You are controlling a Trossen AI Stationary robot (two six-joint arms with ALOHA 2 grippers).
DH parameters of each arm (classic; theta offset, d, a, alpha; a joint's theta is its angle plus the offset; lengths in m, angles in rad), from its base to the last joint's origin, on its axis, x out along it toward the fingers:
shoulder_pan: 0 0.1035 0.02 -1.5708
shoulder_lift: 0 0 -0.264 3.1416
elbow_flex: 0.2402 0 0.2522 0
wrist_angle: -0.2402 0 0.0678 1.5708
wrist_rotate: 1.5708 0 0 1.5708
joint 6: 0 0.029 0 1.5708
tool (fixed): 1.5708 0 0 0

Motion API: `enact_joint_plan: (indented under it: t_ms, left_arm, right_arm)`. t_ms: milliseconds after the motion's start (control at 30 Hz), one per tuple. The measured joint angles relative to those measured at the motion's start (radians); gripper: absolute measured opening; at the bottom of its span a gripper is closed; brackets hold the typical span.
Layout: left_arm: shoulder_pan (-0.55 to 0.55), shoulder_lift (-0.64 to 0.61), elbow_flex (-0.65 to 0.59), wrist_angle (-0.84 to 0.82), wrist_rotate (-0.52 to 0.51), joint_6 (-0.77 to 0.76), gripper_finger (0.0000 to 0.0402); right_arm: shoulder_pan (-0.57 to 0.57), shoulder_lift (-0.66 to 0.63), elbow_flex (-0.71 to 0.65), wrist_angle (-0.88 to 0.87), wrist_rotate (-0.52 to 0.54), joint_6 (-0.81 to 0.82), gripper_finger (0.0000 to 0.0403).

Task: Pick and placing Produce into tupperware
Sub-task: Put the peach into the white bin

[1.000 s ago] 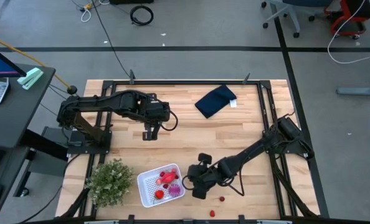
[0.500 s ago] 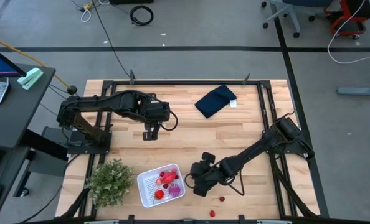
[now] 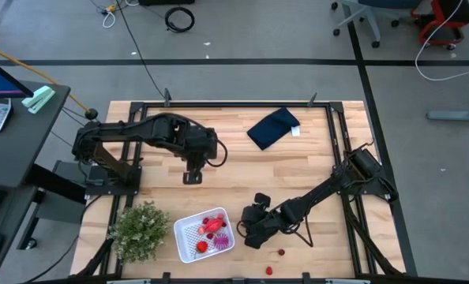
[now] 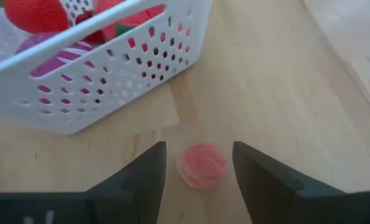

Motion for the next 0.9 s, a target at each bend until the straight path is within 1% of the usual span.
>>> enact_joint_plan:
  t_ms: [167,300,433,533,633,700,900]
  left_arm:
    - [0.001,0.0,0.0,0.002,0.008,0.029,0.0052]
    - [0.0,0.0,0.0,0.002,0.013,0.026,0.005]
    - [0.0,0.0,0.0,0.008,0.083,0.027,0.0052]
    - [0.0,0.0,0.0,0.024,0.163,0.03,0.0052]
    - [0.0,0.0,0.0,0.055,0.23,0.065,0.005]
    - [-0.005,0.0,0.0,0.083,0.245,0.084,0.0052]
    - [-0.025,-0.001,0.0,0.146,0.247,0.115,0.005]
  right_arm:
    - [0.0,0.0,0.0,-0.001,0.027,-0.008,0.0192]
    - [0.0,0.0,0.0,-0.004,0.027,-0.008,0.0192]
    - [0.0,0.0,0.0,-0.011,0.026,-0.008,0.0192]
    - [0.0,0.0,0.0,-0.011,0.026,-0.008,0.0192]
    - [0.0,0.0,0.0,-0.01,0.026,-0.008,0.0192]
    - [0.0,0.0,0.0,-0.011,0.026,-0.008,0.0192]
    - [0.0,0.021,-0.001,-0.029,0.008,-0.007,0.0192]
